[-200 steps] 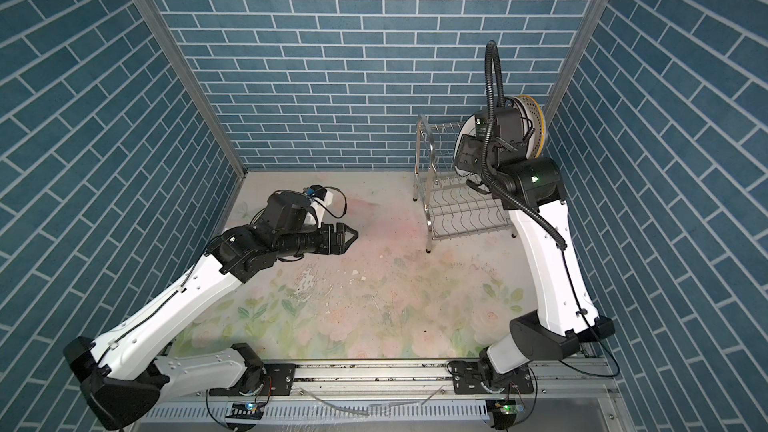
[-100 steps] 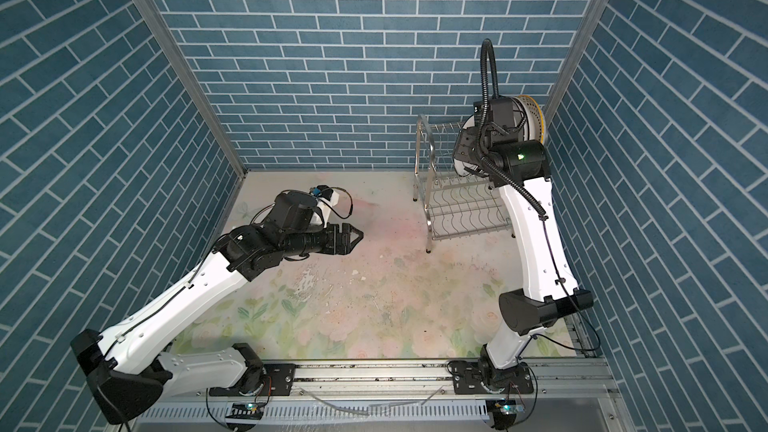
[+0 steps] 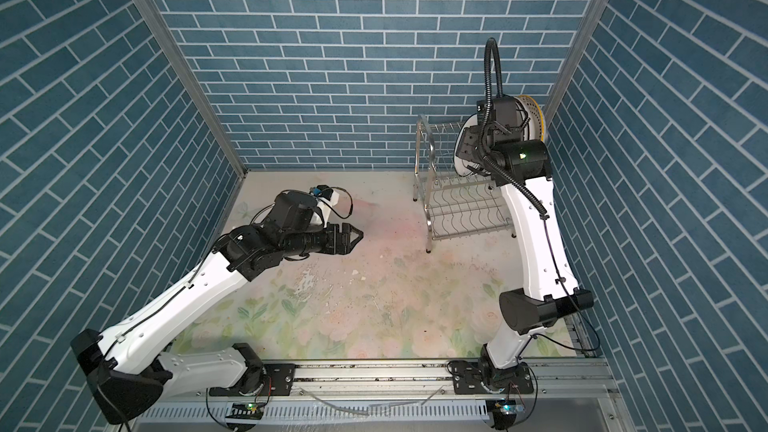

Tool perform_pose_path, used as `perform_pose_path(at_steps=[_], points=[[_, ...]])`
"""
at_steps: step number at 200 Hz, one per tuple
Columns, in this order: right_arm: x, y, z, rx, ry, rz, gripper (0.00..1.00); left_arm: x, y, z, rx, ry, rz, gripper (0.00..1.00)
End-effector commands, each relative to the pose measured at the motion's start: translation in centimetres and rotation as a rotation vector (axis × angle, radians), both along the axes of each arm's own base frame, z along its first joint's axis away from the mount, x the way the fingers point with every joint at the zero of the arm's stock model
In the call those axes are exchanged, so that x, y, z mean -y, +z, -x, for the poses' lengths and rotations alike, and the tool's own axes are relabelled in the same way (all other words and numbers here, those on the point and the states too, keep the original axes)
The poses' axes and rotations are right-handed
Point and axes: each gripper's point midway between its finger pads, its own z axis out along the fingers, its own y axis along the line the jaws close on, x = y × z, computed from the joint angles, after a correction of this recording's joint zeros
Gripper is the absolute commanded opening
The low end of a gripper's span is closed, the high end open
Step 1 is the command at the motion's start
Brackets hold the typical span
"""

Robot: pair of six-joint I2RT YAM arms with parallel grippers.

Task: Unload the plates from the dish rack
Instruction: Pick up the plate from the dish rack.

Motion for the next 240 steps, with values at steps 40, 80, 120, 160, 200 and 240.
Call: perform_pose_path(at_steps=[40,80,120,160,200,240], points=[[0.7,0.0,-1.5,0.016,-0.009,0.021,0.62,0.0,1.0,0.0,0.031,-0.006,0.002,0.83],[1.0,-0.6,-2.4,0.009,-0.015,0.031,0.60,0.1,0.7,-0.1,0.024,-0.008,0.000,0.82],[0.8,-1.2,-3.4,0.002,-0.006,0.039,0.56,0.2,0.4,-0.1,0.020,-0.008,0.001,0.82],[0.9,-2.0,-4.5,-0.008,-0.005,0.057,0.49,0.2,0.2,-0.1,0.014,-0.006,-0.004,0.81],[1.0,-2.3,-5.1,0.002,0.000,0.079,0.38,0.1,0.0,0.0,0.008,-0.004,-0.007,0.81],[1.0,-2.2,-5.4,0.017,0.009,0.090,0.29,0.4,-0.2,-0.3,-0.003,-0.001,-0.001,0.81]])
